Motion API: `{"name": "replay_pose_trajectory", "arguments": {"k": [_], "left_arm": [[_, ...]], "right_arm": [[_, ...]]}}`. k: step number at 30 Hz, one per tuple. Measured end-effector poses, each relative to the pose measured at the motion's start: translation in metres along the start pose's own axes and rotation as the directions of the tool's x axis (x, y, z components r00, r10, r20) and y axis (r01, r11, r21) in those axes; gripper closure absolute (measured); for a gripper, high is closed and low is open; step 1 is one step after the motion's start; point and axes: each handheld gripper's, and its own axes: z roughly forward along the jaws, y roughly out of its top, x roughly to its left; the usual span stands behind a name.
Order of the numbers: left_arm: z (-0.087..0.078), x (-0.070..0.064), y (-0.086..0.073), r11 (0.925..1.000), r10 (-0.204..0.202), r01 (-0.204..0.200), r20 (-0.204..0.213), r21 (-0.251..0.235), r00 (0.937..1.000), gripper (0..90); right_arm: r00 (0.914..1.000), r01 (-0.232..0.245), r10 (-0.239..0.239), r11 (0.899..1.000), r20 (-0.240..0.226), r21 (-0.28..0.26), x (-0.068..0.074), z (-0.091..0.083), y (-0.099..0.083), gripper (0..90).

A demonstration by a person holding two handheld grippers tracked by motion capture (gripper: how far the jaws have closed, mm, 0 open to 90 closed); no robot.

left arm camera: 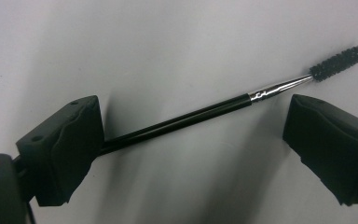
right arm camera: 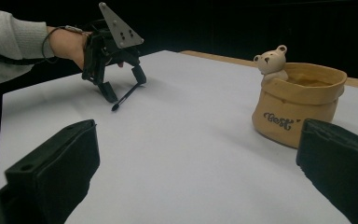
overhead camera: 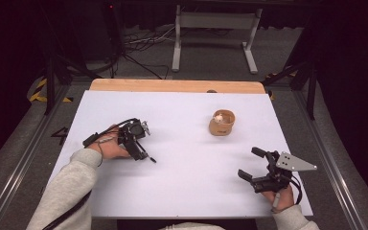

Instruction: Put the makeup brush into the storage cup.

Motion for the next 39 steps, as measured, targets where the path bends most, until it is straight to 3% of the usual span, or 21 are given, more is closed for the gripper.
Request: {"name": "replay_pose_trajectory", "arguments": {"k": [12,16,19,23,28,34,39], "left_arm": [[-0.004,-0.001,0.007,0.9979,0.022,-0.024,0.038,0.059,0.9990,19.3],[-0.008,-0.002,0.009,0.9965,0.032,-0.035,0.040,0.076,0.9987,32.4],[-0.012,-0.001,0.008,0.9949,0.047,-0.050,0.038,0.087,0.9982,53.1],[-0.012,0.000,0.007,0.9959,0.042,-0.045,0.037,0.078,0.9984,58.7],[-0.013,-0.002,0.008,0.9940,0.056,-0.058,0.029,0.093,0.9980,73.0],[-0.013,-0.004,0.010,0.9911,0.064,-0.067,0.028,0.115,0.9976,83.6],[-0.013,-0.005,0.012,0.9892,0.068,-0.070,0.017,0.129,0.9975,84.7]], "right_arm": [[0.9997,-0.022,0.022,1.000,-0.010,-0.009,-0.001,0.000,0.000,0.4],[0.9996,-0.023,0.023,1.000,-0.015,-0.009,0.000,0.000,0.000,0.4],[0.9996,-0.024,0.024,1.000,-0.015,-0.006,0.000,0.001,0.000,0.5],[0.9996,-0.023,0.022,1.000,-0.017,-0.006,0.000,0.002,0.000,0.5],[0.9995,-0.024,0.024,1.000,-0.018,-0.001,0.000,0.002,-0.001,0.5],[0.9996,-0.019,0.019,1.000,-0.020,0.003,0.001,0.003,-0.001,0.6],[0.9997,-0.015,0.016,1.000,-0.021,0.007,0.001,0.003,-0.001,0.6]]}}
